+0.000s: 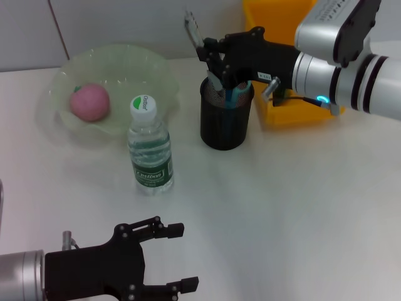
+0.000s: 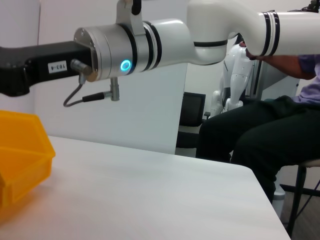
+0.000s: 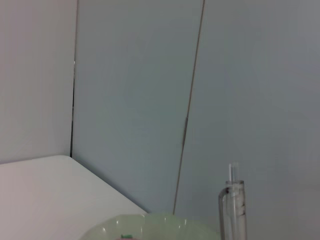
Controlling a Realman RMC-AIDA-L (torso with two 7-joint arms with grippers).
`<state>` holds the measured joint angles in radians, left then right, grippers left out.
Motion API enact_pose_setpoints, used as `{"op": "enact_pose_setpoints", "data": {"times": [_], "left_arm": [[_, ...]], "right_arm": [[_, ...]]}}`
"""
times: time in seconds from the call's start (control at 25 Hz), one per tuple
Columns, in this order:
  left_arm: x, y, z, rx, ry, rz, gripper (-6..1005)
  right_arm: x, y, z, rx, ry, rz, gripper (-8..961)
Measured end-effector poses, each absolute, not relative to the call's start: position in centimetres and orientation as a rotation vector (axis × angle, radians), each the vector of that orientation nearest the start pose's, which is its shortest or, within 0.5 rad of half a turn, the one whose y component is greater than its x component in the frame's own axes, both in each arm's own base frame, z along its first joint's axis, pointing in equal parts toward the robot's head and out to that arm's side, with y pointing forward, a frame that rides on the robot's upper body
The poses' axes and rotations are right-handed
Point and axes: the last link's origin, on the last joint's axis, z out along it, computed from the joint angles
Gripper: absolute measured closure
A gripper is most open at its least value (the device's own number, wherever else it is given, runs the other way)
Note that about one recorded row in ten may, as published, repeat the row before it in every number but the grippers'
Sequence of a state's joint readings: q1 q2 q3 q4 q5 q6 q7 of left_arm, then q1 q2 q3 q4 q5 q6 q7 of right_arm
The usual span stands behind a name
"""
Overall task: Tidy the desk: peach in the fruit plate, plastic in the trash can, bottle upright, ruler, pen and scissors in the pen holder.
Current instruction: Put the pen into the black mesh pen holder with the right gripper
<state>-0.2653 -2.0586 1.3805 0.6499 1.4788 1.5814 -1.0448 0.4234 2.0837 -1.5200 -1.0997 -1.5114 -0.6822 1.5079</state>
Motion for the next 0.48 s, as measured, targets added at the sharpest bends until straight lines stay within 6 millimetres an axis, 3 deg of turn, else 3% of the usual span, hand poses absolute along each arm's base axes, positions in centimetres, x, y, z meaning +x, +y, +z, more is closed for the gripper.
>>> {"op": "enact_pose_setpoints", "data": {"times": [0.48], "left_arm": [[-25.9, 23.8, -5.5, -2.928, -0.281, -0.908, 158]], "right_arm": [[17.8, 39.3, -2.8, -2.355, 0.328, 0.557, 828]]}}
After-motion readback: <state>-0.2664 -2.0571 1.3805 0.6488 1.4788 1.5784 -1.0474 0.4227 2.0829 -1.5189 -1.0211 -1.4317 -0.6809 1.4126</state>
